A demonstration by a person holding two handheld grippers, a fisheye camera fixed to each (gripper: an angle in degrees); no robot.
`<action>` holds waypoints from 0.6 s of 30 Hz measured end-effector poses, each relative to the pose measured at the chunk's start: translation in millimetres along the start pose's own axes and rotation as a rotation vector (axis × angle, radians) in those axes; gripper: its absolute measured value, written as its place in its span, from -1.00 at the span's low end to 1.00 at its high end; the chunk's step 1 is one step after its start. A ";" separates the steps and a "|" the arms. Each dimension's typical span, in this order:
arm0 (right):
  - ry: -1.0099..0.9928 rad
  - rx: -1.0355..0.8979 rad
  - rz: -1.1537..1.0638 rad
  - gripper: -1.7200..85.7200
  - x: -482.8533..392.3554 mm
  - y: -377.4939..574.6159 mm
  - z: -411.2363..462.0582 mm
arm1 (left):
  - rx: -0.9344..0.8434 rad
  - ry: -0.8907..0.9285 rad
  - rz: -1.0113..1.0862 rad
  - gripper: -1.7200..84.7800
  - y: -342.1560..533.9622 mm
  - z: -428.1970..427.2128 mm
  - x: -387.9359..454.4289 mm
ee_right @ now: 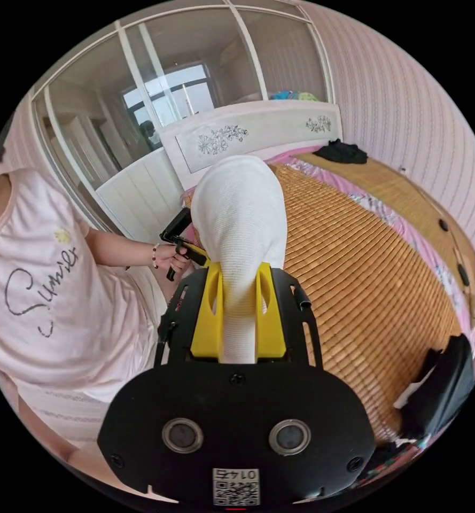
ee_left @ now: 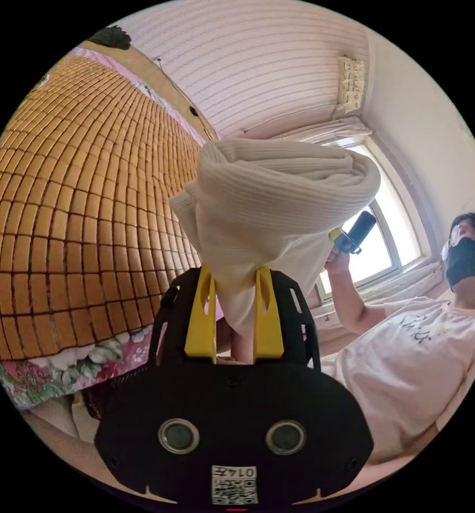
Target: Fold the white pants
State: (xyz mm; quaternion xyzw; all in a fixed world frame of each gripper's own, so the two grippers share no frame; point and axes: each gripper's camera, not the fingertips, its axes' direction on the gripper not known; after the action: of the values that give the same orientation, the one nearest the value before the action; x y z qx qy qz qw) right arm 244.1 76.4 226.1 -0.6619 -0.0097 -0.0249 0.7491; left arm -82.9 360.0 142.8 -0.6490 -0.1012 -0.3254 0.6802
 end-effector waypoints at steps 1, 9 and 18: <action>0.023 0.017 -0.001 -0.75 14.3 2.5 -24.8 | 0.003 0.007 0.028 -0.72 -6.3 6.0 8.3; 0.251 0.134 0.231 -0.74 167.5 74.3 -187.6 | -0.033 0.065 0.385 -0.73 -135.0 181.8 151.8; 0.715 -0.067 0.882 -0.77 370.8 182.8 -209.2 | -0.098 -0.139 0.380 -0.71 -234.4 460.0 252.9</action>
State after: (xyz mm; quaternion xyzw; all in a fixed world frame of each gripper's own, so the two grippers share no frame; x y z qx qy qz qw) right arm 619.7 -117.9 36.7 -0.5770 0.5225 0.0676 0.6240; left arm 107.6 730.4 539.0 -0.7096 -0.0078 -0.1501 0.6884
